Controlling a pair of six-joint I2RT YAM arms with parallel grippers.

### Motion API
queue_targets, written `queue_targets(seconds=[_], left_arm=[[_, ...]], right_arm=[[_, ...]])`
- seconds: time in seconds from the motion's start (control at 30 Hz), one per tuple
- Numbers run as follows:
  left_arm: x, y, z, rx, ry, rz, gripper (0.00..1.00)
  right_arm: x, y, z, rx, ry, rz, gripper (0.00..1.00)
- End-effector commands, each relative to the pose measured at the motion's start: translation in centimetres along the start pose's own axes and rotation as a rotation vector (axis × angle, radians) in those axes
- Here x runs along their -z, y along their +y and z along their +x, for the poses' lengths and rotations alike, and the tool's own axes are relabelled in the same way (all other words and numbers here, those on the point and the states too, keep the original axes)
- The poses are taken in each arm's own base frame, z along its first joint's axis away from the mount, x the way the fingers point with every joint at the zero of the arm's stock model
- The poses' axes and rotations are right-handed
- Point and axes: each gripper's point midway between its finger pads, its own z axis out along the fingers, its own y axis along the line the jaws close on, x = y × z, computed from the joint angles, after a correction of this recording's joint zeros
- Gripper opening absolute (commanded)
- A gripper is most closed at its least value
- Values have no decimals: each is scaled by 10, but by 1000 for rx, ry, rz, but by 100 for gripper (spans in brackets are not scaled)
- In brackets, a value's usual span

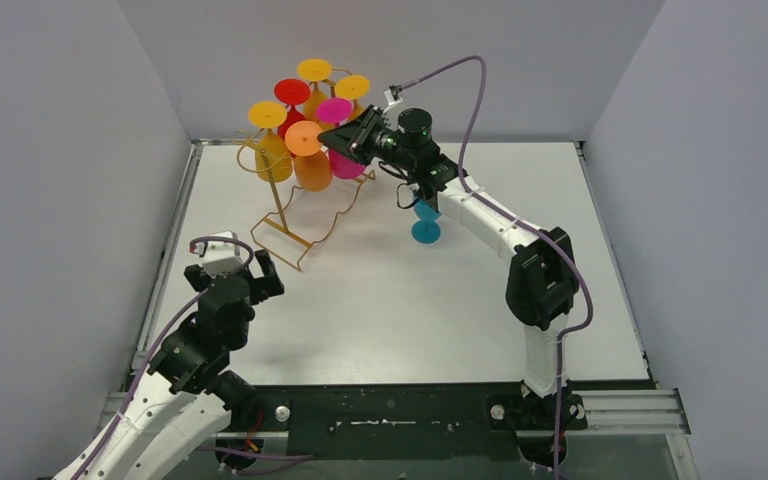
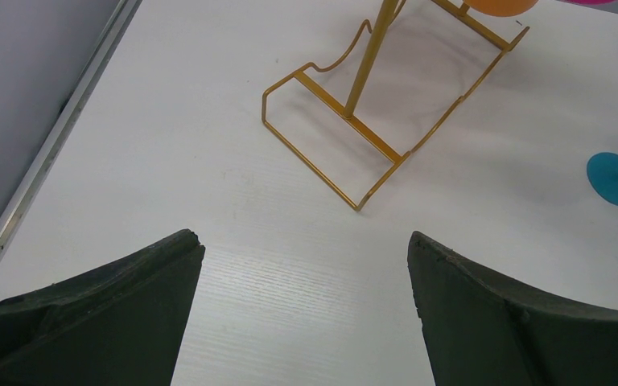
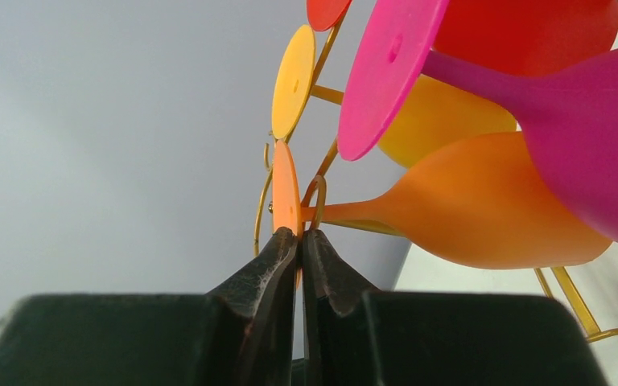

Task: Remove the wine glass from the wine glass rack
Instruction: Pick up the wine glass from the wine rack.

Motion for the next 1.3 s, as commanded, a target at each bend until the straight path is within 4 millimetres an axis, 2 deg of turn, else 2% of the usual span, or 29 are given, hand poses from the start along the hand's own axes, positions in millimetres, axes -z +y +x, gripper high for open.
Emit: queue_targets(seconds=[0.0,0.53,1.03,1.27], left_arm=[[-1,-5,-9,24,-29,20,97],[-3,-9,-6,18,-17,30,97],[-3,-10,-5,16,-13,37,97],[-3,-11,-5,14,-11,41,97]], right_arm=[[23,63,-12,11,-28,-169,0],[40,76,-19,-42,-37,-226,0],[51,69,-18,-72,-49,-219,0],[58,65,-10,-89,-39,-215,0]])
